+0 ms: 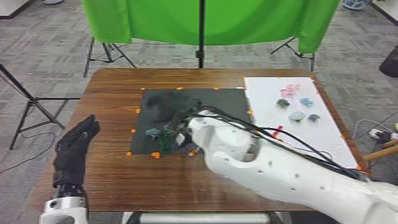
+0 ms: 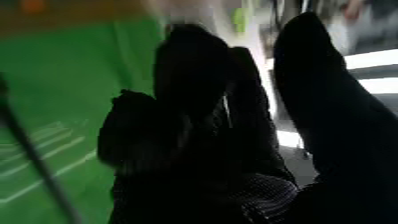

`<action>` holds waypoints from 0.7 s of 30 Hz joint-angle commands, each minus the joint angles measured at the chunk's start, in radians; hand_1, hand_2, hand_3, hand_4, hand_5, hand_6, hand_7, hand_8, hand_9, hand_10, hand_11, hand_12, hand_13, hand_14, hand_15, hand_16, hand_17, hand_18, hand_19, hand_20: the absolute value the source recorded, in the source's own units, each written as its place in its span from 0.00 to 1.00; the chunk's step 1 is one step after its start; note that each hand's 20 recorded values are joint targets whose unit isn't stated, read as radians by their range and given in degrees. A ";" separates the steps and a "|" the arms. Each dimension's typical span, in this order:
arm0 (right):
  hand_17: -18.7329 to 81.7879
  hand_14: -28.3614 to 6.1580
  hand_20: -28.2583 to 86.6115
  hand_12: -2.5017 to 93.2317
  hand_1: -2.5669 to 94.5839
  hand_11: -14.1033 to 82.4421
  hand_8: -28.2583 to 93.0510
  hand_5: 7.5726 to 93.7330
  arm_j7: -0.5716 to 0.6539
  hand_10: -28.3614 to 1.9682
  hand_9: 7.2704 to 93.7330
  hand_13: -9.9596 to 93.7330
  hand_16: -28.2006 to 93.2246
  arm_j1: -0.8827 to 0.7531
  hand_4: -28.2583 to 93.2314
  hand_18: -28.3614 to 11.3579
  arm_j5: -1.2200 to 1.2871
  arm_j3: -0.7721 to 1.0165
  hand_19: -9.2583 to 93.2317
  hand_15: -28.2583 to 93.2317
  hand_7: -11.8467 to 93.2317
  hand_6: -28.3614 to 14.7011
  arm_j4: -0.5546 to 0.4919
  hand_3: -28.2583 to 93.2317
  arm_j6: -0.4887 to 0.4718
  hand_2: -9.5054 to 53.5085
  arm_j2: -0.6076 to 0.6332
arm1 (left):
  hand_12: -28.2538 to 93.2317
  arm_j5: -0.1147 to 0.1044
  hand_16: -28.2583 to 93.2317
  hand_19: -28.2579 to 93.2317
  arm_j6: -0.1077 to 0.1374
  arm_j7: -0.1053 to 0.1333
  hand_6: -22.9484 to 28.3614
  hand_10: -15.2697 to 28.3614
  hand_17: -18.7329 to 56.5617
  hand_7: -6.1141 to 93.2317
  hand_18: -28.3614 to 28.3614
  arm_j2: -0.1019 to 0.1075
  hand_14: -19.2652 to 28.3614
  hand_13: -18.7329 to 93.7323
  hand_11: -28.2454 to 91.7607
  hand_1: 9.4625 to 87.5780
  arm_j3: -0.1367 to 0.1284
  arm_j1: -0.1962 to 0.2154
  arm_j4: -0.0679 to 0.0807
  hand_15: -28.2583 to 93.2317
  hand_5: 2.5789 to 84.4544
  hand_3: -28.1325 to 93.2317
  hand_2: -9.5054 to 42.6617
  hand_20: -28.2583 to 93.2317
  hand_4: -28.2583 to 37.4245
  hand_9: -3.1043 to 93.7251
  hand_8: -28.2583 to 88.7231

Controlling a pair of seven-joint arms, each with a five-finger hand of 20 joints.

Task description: Arrange flowers

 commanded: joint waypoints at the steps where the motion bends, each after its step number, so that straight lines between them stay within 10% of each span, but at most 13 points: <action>1: 0.74 0.62 0.66 0.29 0.45 0.32 0.17 0.52 0.119 0.37 0.62 0.87 0.51 -0.261 0.09 0.37 -0.010 0.482 1.00 0.69 0.21 0.64 -0.202 0.76 -0.119 0.00 0.360 | 0.35 0.001 0.28 0.25 -0.002 -0.013 0.51 0.61 0.27 0.18 0.73 -0.014 0.70 0.44 0.34 0.28 -0.013 0.034 -0.009 0.33 0.52 0.74 0.00 0.39 0.11 0.45 0.19; 8: 0.70 0.52 0.64 0.29 0.41 0.31 0.18 0.57 0.219 0.34 0.64 0.84 0.50 -0.498 0.12 0.30 -0.002 0.746 1.00 0.69 0.20 0.62 -0.149 0.73 -0.205 0.00 0.423 | 0.35 0.003 0.28 0.25 -0.001 -0.026 0.51 0.61 0.27 0.18 0.73 -0.014 0.70 0.44 0.34 0.27 -0.012 0.027 -0.011 0.33 0.52 0.74 0.00 0.39 0.11 0.45 0.19; 21: 0.71 0.55 0.64 0.29 0.42 0.33 0.17 0.59 0.251 0.36 0.67 0.85 0.50 -0.516 0.12 0.31 -0.071 0.690 1.00 0.71 0.21 0.65 0.010 0.74 -0.166 0.00 0.402 | 0.35 0.010 0.28 0.26 -0.018 -0.043 0.51 0.61 0.27 0.18 0.73 -0.014 0.71 0.44 0.34 0.27 -0.003 0.010 -0.007 0.34 0.52 0.75 0.00 0.39 0.11 0.46 0.19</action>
